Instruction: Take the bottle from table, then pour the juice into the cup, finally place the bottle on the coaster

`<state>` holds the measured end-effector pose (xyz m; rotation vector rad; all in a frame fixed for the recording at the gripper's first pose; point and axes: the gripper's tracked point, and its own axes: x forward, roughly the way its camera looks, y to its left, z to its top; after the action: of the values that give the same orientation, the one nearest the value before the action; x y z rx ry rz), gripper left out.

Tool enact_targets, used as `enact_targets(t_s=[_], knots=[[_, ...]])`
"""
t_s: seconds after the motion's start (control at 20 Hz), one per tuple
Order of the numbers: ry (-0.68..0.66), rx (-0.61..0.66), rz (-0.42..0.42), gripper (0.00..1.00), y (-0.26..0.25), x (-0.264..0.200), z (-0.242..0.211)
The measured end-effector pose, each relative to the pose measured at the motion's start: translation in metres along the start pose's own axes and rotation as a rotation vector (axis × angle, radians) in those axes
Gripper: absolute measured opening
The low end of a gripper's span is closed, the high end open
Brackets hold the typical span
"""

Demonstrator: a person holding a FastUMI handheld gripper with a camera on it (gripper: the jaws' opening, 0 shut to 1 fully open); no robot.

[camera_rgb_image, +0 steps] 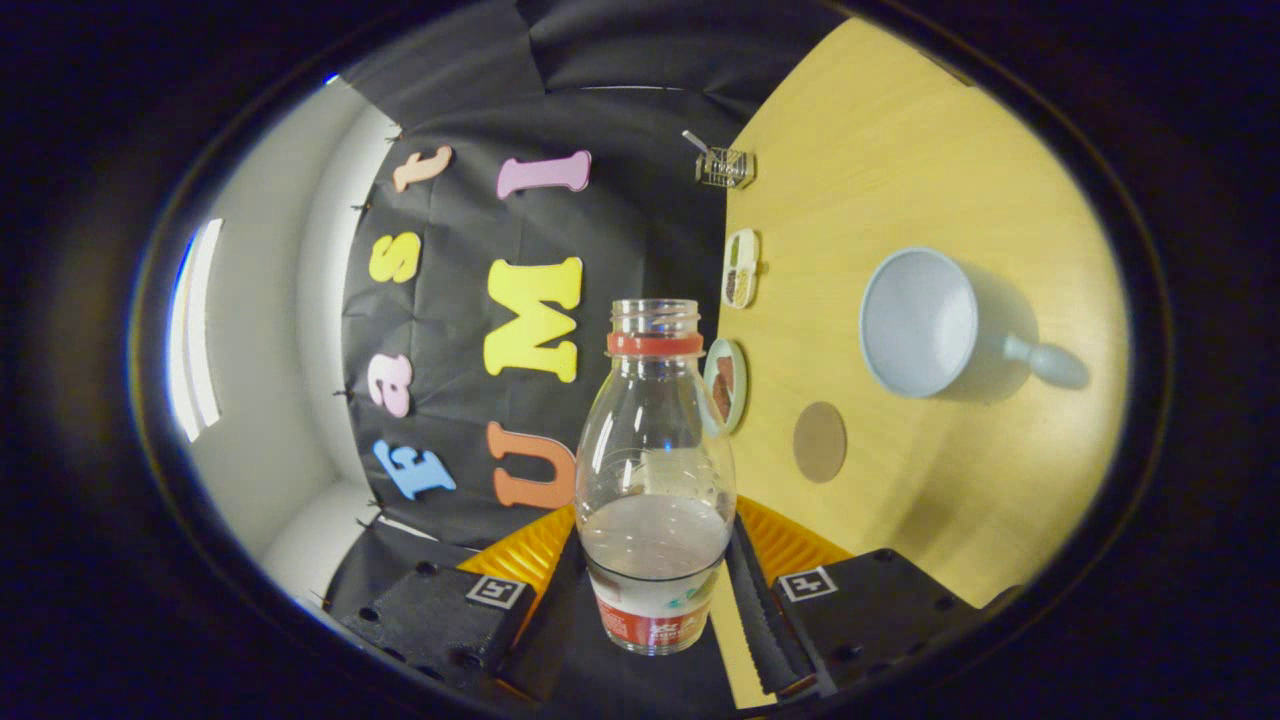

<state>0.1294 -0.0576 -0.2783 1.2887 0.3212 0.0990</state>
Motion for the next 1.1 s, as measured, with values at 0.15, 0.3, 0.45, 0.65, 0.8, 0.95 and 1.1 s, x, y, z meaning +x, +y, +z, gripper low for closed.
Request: enact_targets(t_s=[0.15,0.3,0.45,0.65,0.8,0.95,1.1], knots=[[0.001,-0.199,-0.046,0.77,-0.014,-0.002,0.010],[-0.011,-0.399,-0.085,0.77,-0.017,-0.007,0.028],[-0.046,-0.572,-0.097,0.77,0.006,-0.015,0.049],[-0.090,-0.823,-0.131,0.78,0.042,-0.033,0.074],[-0.097,-0.998,-0.142,0.78,0.071,-0.040,0.078],[-0.076,-1.123,-0.127,0.78,0.100,-0.040,0.067],[-0.064,-1.246,-0.138,0.78,0.125,-0.040,0.058]])
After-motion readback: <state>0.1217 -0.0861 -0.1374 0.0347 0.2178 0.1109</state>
